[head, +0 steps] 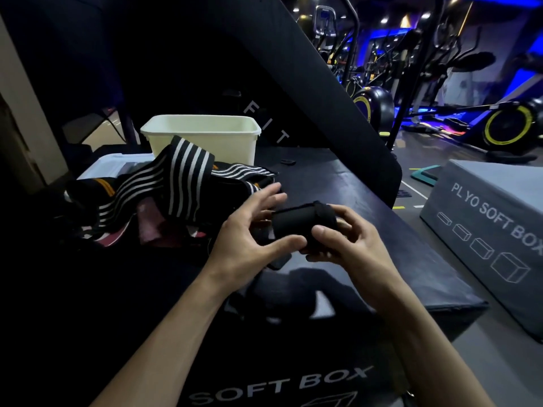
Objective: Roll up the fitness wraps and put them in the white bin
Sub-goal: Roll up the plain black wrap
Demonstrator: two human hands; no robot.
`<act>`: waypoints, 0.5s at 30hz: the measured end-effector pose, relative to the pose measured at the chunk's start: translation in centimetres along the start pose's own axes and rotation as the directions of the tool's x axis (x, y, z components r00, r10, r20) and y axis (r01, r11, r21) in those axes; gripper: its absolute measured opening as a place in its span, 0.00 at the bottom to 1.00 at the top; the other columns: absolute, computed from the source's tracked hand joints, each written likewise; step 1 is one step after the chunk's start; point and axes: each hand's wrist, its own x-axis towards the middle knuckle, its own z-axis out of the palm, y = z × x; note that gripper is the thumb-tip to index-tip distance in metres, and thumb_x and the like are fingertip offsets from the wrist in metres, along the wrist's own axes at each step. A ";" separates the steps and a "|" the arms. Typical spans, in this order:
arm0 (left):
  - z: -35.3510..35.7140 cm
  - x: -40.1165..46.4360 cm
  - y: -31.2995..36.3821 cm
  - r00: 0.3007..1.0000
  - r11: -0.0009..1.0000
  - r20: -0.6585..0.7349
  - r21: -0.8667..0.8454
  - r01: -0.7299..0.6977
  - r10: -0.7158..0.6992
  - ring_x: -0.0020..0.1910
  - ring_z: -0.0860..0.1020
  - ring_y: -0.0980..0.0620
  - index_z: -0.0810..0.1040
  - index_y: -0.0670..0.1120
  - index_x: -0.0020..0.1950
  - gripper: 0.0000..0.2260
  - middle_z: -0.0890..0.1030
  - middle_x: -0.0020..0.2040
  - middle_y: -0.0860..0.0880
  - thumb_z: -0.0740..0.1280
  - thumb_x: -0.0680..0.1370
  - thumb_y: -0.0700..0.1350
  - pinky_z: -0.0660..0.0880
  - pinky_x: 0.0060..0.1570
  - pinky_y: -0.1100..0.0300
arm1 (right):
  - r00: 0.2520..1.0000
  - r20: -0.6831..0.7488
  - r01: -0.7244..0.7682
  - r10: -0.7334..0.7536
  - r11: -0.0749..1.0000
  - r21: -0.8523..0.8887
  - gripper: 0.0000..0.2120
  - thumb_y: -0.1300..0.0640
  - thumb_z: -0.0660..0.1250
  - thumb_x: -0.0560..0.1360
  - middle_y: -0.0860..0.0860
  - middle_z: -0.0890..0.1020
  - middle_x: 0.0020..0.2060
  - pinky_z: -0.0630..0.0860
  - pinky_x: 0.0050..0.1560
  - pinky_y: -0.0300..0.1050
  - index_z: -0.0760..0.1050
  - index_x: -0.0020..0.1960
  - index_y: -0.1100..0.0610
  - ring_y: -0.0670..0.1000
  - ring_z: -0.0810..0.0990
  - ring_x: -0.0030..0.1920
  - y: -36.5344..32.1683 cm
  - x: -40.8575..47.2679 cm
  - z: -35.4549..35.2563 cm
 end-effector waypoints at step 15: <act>-1.0 -0.7 0.3 0.994 0.998 -0.103 -0.049 -0.042 0.037 0.40 0.82 0.39 0.87 0.55 0.48 0.03 0.85 0.42 0.45 0.75 0.76 0.52 0.78 0.40 0.50 | 0.991 -0.105 -0.059 0.077 0.984 0.170 0.18 0.65 0.69 0.76 0.59 0.85 0.53 0.84 0.43 0.47 0.76 0.64 0.55 0.67 0.86 0.48 1.0 0.0 -1.4</act>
